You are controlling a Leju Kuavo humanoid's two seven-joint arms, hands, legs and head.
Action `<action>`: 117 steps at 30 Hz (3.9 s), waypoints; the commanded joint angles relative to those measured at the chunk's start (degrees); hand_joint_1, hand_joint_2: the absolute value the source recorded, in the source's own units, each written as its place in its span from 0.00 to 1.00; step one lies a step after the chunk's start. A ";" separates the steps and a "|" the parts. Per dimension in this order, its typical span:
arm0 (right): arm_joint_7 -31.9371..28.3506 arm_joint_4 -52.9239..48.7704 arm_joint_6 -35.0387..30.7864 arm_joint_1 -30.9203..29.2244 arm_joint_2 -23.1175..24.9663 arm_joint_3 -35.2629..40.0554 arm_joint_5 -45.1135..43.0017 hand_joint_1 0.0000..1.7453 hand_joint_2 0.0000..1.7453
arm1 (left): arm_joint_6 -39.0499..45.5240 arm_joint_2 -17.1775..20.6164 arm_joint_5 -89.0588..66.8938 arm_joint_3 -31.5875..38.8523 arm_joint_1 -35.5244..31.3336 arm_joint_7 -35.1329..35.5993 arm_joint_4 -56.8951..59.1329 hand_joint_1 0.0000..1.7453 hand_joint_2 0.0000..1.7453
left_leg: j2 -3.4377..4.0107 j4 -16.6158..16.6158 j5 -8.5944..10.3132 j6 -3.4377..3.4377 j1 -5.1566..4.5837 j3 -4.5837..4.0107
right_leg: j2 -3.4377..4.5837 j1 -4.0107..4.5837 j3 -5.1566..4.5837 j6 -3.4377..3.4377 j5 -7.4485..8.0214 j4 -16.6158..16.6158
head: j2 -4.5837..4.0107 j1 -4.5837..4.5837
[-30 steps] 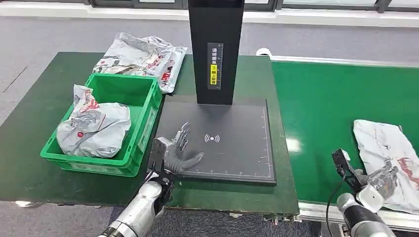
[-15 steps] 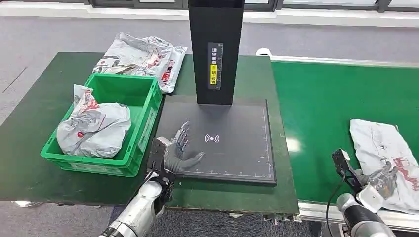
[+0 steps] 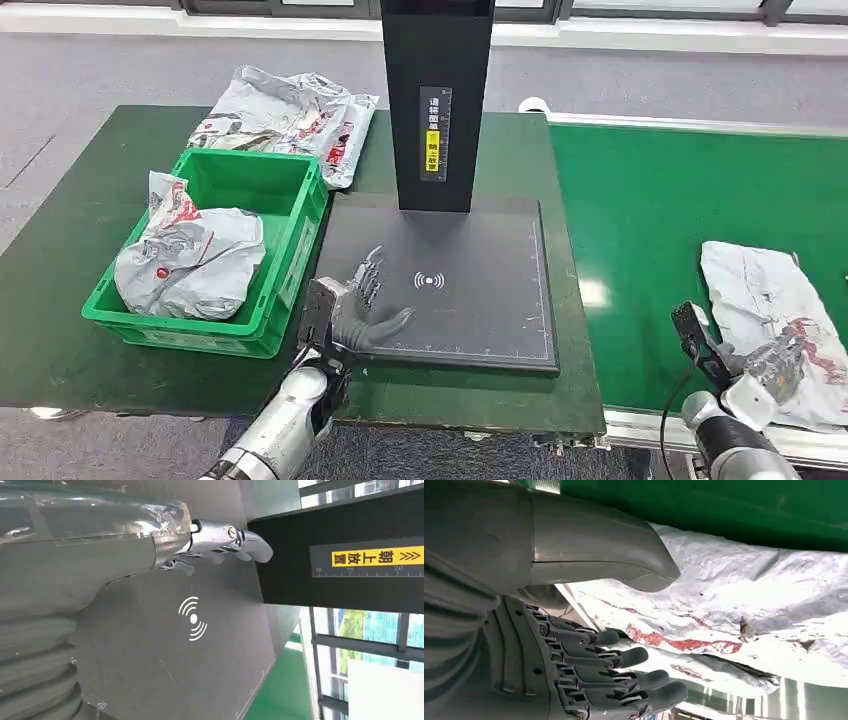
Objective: Moved the parcel from conveyor to table for the left to box.
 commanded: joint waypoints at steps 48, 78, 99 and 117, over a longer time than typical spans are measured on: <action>-23.28 -26.53 -3.68 1.83 14.20 4.73 6.20 1.00 1.00 | -1.84 -0.23 10.47 12.01 0.08 -1.34 -4.22 0.00 1.00 | 0.68 -0.10 -0.05 -0.04 0.05 0.23 | 0.71 0.06 0.04 -0.01 0.16 -0.07 | 0.00 -0.09; -37.87 -40.40 27.25 8.66 21.51 52.92 -14.30 1.00 1.00 | 9.98 -1.57 1.20 3.58 -7.78 -5.64 -2.23 0.00 1.00 | 0.66 -0.03 -0.19 -0.35 0.36 0.26 | 0.73 0.41 -0.01 -0.22 -0.03 0.10 | 0.00 -0.09; -35.05 -47.55 20.51 10.09 20.84 46.45 -12.03 0.00 1.00 | 12.48 -1.01 1.22 3.31 -7.09 -6.82 -1.81 0.00 1.00 | 0.01 -0.15 -0.03 -0.42 0.35 0.26 | 0.09 0.37 0.14 -0.30 -0.16 -0.02 | 0.00 -0.09; -45.47 -60.04 -1.76 17.81 20.55 30.26 -25.75 0.00 0.00 | 21.62 -0.18 -11.94 -2.50 -9.48 -1.09 8.13 0.00 1.00 | 0.10 -0.18 -0.06 -0.38 0.28 0.31 | 0.15 0.28 0.15 -0.30 -0.15 -0.05 | 0.00 -0.09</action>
